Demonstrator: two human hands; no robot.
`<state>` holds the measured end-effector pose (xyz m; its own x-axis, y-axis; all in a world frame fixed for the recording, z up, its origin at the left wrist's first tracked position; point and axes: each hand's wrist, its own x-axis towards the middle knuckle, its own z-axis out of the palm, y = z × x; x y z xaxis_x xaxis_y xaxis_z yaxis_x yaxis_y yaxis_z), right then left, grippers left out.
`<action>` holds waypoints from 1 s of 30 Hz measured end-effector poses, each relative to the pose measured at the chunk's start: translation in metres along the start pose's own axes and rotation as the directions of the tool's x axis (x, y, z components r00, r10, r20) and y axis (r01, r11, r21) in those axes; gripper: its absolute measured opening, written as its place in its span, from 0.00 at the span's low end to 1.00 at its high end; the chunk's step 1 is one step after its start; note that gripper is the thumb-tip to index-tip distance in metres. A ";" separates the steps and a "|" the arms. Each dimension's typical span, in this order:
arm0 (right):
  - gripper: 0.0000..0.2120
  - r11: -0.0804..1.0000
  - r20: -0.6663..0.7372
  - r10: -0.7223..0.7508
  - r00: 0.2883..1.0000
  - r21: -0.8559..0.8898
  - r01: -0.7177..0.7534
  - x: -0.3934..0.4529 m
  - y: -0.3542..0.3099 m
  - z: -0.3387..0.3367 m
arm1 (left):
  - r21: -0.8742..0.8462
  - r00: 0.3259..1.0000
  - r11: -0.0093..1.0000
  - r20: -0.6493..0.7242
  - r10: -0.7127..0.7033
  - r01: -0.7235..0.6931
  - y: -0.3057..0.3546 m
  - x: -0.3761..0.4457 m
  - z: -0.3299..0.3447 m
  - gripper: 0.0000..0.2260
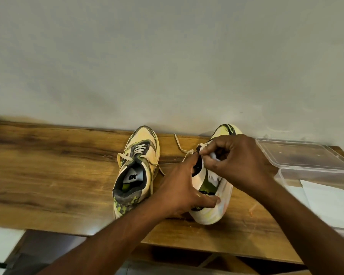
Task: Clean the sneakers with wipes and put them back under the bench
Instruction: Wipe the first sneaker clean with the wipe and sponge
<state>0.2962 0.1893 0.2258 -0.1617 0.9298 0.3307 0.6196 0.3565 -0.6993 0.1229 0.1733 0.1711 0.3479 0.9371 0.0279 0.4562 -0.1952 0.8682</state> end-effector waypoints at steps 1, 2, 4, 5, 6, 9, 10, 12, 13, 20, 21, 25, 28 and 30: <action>0.08 1.000 0.074 0.009 0.997 -0.007 -0.009 -0.001 0.001 -0.006 | -0.014 1.000 1.000 0.006 -0.013 0.013 -0.001 0.000 -0.001 0.44; 0.09 0.999 0.096 0.014 0.995 -0.045 -0.010 -0.001 0.004 -0.011 | -0.026 1.000 0.999 0.015 -0.023 0.023 -0.001 0.000 -0.002 0.43; 0.09 0.988 -0.026 -0.012 1.000 -0.155 0.008 0.000 0.012 -0.014 | -0.021 0.999 0.999 0.019 -0.032 0.032 0.000 0.002 -0.001 0.44; 0.08 0.984 -0.106 -0.029 0.994 -0.180 0.009 0.001 0.014 -0.010 | -0.013 1.000 1.000 0.016 -0.027 0.027 0.001 0.002 0.000 0.45; 0.08 0.987 -0.157 -0.028 0.987 -0.163 0.002 0.002 0.011 -0.004 | 0.001 1.000 1.000 0.011 -0.014 0.014 0.002 0.002 0.002 0.46; 0.08 0.999 -0.088 -0.007 0.996 -0.044 0.003 -0.001 -0.002 0.007 | 0.017 1.000 1.000 0.008 0.008 -0.008 0.000 0.002 0.003 0.45; 0.09 1.000 0.000 -0.001 1.000 -0.008 0.001 -0.003 -0.003 0.005 | 0.001 1.000 1.000 0.013 0.003 -0.003 -0.002 0.002 0.001 0.44; 0.10 1.000 0.139 0.015 0.990 0.007 -0.017 -0.007 -0.002 -0.004 | -0.043 1.000 0.999 0.027 -0.014 0.015 -0.005 0.003 -0.004 0.41; 0.10 1.000 0.132 0.013 0.991 -0.029 -0.009 -0.009 0.002 -0.008 | -0.063 0.999 0.998 0.028 -0.020 0.022 -0.006 0.003 -0.006 0.40; 0.13 0.990 -0.066 0.120 0.991 -0.068 -0.124 -0.014 0.011 -0.004 | -0.108 0.999 0.994 0.037 -0.011 0.015 -0.006 0.003 -0.009 0.42; 0.14 0.986 -0.043 0.134 0.990 -0.090 -0.137 -0.015 0.009 -0.006 | -0.112 0.999 0.994 0.040 -0.008 0.012 -0.006 0.003 -0.009 0.42; 0.16 0.971 -0.013 0.165 0.986 -0.171 -0.165 -0.020 0.006 -0.009 | -0.113 0.999 0.993 0.036 -0.011 0.015 -0.007 0.003 -0.011 0.40; 0.13 0.973 -0.004 0.148 0.989 -0.177 -0.146 -0.023 0.001 -0.005 | -0.104 1.000 0.995 0.027 0.000 0.003 -0.007 0.003 -0.009 0.40; 0.11 0.980 0.052 0.130 0.990 -0.158 -0.121 -0.026 -0.006 -0.002 | -0.096 1.000 0.995 0.025 0.002 0.001 -0.008 0.004 -0.009 0.40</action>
<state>0.2983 0.1627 0.2225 -0.1192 0.9718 0.2036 0.7483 0.2227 -0.6249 0.1129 0.1813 0.1689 0.3689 0.9293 0.0171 0.3759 -0.1660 0.9117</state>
